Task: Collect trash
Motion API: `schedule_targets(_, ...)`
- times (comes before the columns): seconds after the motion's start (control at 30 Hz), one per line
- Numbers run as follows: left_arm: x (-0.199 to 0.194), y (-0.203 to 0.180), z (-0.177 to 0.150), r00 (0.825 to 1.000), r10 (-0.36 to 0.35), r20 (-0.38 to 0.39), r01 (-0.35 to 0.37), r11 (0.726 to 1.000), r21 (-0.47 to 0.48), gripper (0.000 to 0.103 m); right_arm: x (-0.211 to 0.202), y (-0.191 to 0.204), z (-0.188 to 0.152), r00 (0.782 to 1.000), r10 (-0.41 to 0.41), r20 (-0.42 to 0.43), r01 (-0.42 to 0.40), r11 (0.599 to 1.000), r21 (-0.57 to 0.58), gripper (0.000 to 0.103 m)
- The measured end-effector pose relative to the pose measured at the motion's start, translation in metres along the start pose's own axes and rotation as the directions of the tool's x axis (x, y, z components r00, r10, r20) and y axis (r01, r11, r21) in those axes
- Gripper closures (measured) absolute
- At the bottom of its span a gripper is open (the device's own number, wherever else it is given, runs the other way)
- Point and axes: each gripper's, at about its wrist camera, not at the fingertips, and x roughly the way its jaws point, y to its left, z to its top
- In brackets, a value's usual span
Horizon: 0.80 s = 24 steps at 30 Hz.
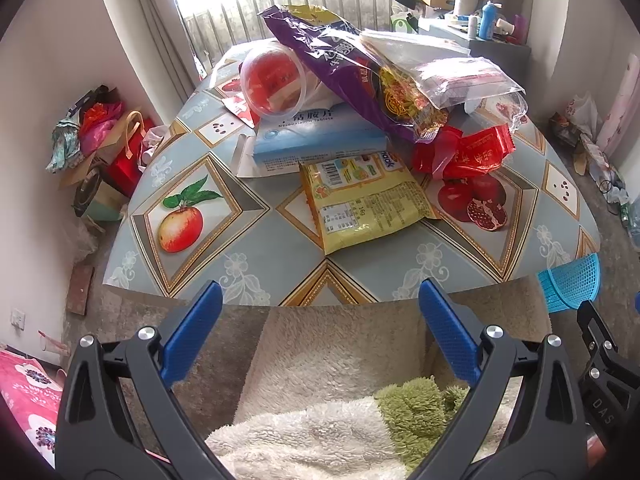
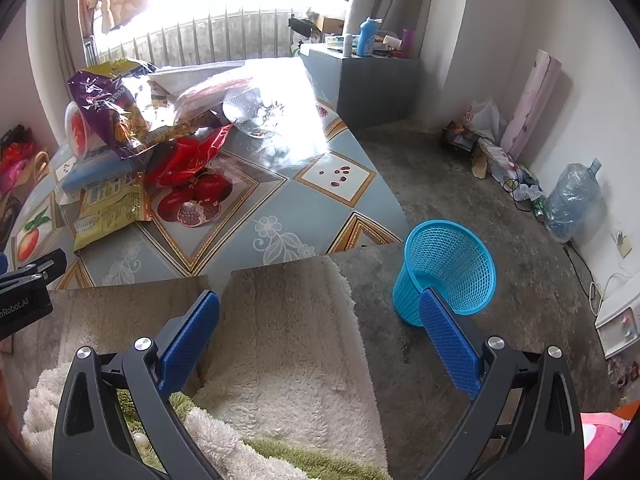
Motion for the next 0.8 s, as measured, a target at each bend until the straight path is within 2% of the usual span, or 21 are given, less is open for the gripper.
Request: schedule_targets(0.8,0.0005,0.0051,0.005,1.0,0.007,-0.003,-0.007,1.0,0.008,0.009,-0.0012,-0.0012,0.0024,1.0,0.005,0.007,-0.005,1.0,0.005,0.006)
